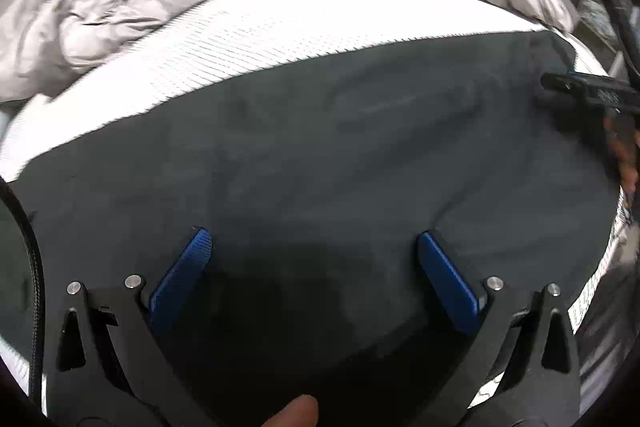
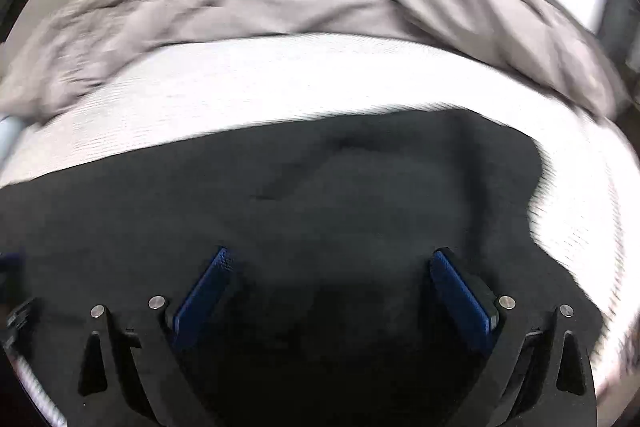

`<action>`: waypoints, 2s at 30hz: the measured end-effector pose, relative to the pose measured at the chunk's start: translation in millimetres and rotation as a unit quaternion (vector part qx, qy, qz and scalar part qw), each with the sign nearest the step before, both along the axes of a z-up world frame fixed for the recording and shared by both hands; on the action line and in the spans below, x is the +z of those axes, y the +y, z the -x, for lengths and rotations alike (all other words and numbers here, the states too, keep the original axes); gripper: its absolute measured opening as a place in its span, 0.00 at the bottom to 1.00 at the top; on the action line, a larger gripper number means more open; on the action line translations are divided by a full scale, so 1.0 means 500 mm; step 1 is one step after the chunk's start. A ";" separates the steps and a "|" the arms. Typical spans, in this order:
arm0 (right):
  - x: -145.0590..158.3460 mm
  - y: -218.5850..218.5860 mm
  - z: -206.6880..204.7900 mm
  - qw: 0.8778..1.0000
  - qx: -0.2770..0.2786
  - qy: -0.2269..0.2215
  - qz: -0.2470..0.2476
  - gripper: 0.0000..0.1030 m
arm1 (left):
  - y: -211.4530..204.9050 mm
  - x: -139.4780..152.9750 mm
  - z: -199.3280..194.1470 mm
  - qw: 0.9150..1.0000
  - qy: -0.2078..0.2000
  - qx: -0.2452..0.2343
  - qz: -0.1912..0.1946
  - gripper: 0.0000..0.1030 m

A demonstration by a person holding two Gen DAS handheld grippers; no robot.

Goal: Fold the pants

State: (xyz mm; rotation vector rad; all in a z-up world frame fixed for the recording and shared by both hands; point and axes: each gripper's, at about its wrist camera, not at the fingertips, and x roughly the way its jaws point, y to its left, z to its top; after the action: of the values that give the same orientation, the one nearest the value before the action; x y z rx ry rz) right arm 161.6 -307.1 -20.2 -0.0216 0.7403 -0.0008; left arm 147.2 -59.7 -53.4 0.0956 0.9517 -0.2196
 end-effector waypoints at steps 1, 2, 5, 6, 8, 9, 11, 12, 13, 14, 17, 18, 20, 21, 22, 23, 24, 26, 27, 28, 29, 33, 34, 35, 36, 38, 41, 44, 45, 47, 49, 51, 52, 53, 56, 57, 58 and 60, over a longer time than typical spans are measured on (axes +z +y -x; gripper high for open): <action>0.000 0.012 -0.007 1.000 0.018 -0.002 0.000 0.98 | -0.001 0.020 0.007 1.000 -0.009 0.006 0.001 1.00; 0.006 0.035 -0.006 0.999 0.036 -0.003 0.001 0.98 | 0.000 0.046 0.014 1.000 -0.025 0.008 0.009 1.00; 0.015 0.096 -0.004 0.997 0.080 -0.008 -0.006 0.98 | 0.001 0.111 0.018 0.997 -0.075 0.012 0.026 1.00; 0.012 0.121 -0.003 0.996 0.092 -0.007 -0.012 0.98 | 0.000 0.121 0.010 0.996 -0.081 0.021 0.021 1.00; 0.001 0.171 0.002 0.994 0.103 0.004 -0.021 0.99 | -0.013 0.123 -0.026 0.996 -0.080 0.033 -0.005 1.00; -0.008 0.184 -0.016 0.994 0.106 0.017 -0.025 0.99 | -0.023 0.115 -0.049 0.997 -0.076 0.032 -0.009 1.00; -0.028 0.215 -0.034 0.992 0.113 0.044 -0.022 0.99 | -0.034 0.092 -0.089 0.998 -0.064 0.016 0.008 1.00; -0.036 0.230 -0.058 0.992 0.118 0.052 -0.008 0.99 | -0.037 0.070 -0.115 0.999 -0.046 0.011 0.017 1.00; -0.046 0.236 -0.079 0.991 0.118 0.058 0.017 0.98 | -0.033 0.050 -0.138 0.999 -0.031 0.014 0.018 1.00; -0.056 0.236 -0.091 0.991 0.114 0.060 0.047 0.98 | -0.028 0.024 -0.159 0.999 -0.011 0.025 0.018 1.00; -0.057 0.193 -0.094 0.991 0.086 0.053 0.090 0.99 | 0.008 -0.034 -0.187 0.997 0.036 0.069 0.018 1.00; -0.052 0.159 -0.092 0.992 0.061 0.051 0.093 0.99 | 0.021 -0.035 -0.186 0.996 0.033 0.074 0.037 0.99; -0.049 0.097 -0.090 0.993 0.002 0.046 0.110 0.99 | 0.041 -0.026 -0.181 0.993 0.025 0.084 0.077 0.99; -0.050 0.051 -0.086 0.990 -0.046 0.043 0.123 1.00 | 0.043 -0.024 -0.179 0.993 0.022 0.088 0.077 0.99; -0.051 0.019 -0.082 0.988 -0.075 0.042 0.127 1.00 | 0.049 -0.021 -0.175 0.993 0.020 0.091 0.072 0.99; -0.053 -0.006 -0.079 0.987 -0.094 0.041 0.120 0.99 | 0.052 -0.023 -0.175 0.994 0.019 0.092 0.062 0.99; -0.053 -0.030 -0.072 0.989 -0.103 0.038 0.098 0.99 | 0.052 -0.023 -0.170 0.994 0.017 0.090 0.052 0.99; -0.045 -0.044 -0.063 0.991 -0.106 0.027 0.079 0.99 | 0.046 -0.019 -0.166 0.995 0.011 0.086 0.039 0.99; -0.044 -0.038 -0.058 0.990 -0.106 0.024 0.086 0.99 | 0.044 -0.015 -0.161 0.996 0.007 0.084 0.032 0.99; -0.043 -0.028 -0.059 0.990 -0.100 0.021 0.096 1.00 | 0.044 -0.010 -0.157 0.996 0.003 0.084 0.027 0.99; -0.046 -0.011 -0.058 0.992 -0.081 0.021 0.100 1.00 | 0.045 -0.003 -0.150 0.996 -0.005 0.084 0.023 0.99; -0.055 0.067 -0.052 0.996 -0.020 0.031 0.084 1.00 | 0.037 0.020 -0.123 0.998 -0.026 0.065 0.002 0.99; -0.061 0.101 -0.047 0.996 0.004 0.042 0.082 1.00 | 0.031 0.026 -0.113 0.998 -0.030 0.061 0.000 0.99; -0.066 0.128 -0.042 0.995 0.027 0.042 0.085 1.00 | 0.027 0.029 -0.107 0.998 -0.035 0.058 -0.002 0.99; -0.070 0.167 -0.030 0.993 0.064 0.040 0.092 1.00 | 0.024 0.027 -0.104 0.998 -0.034 0.056 -0.006 0.99; -0.079 0.223 -0.009 0.986 0.129 0.042 0.096 1.00 | 0.016 0.023 -0.103 0.998 -0.027 0.055 -0.011 0.99; -0.091 0.261 0.003 0.978 0.174 0.040 0.110 1.00 | 0.024 0.010 -0.114 0.999 -0.008 0.050 -0.007 1.00; -0.090 0.226 -0.019 0.984 0.141 0.051 0.097 1.00 | 0.053 0.004 -0.130 0.998 0.014 0.053 0.012 0.99; -0.086 0.201 -0.028 0.987 0.113 0.051 0.100 1.00 | 0.061 0.003 -0.134 0.998 0.018 0.054 0.012 0.99; -0.081 0.160 -0.035 0.991 0.058 0.053 0.109 1.00 | 0.085 0.005 -0.139 0.998 0.020 0.065 0.007 0.99; -0.076 0.111 -0.043 0.993 0.002 0.060 0.105 1.00 | 0.111 0.005 -0.144 0.996 0.017 0.083 -0.008 0.99; -0.069 0.085 -0.052 0.990 -0.040 0.068 0.120 1.00 | 0.142 0.001 -0.149 0.994 0.018 0.110 -0.019 0.99; -0.063 0.086 -0.055 0.987 -0.051 0.066 0.137 1.00 | 0.161 -0.002 -0.151 0.992 0.020 0.126 -0.016 0.99; -0.059 0.095 -0.055 0.986 -0.053 0.062 0.145 1.00 | 0.177 -0.004 -0.150 0.990 0.022 0.136 -0.009 0.99; -0.044 0.158 -0.042 0.990 -0.015 0.042 0.135 1.00 | 0.216 -0.007 -0.144 0.990 0.022 0.141 0.004 0.99; -0.040 0.183 -0.030 0.992 0.013 0.038 0.118 1.00 | 0.231 -0.004 -0.138 0.989 0.017 0.144 0.005 0.99; -0.033 0.213 -0.021 0.993 0.051 0.035 0.100 1.00 | 0.244 -0.003 -0.134 0.989 0.012 0.147 0.007 0.99; -0.024 0.278 -0.006 0.986 0.139 0.027 0.085 1.00 | 0.274 -0.006 -0.121 0.988 0.011 0.153 0.000 0.99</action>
State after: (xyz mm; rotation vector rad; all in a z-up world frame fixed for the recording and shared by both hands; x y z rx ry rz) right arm 164.5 -168.1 -32.1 -0.2892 0.7855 0.2034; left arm 207.7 77.4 -56.6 -0.0525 0.9744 0.0623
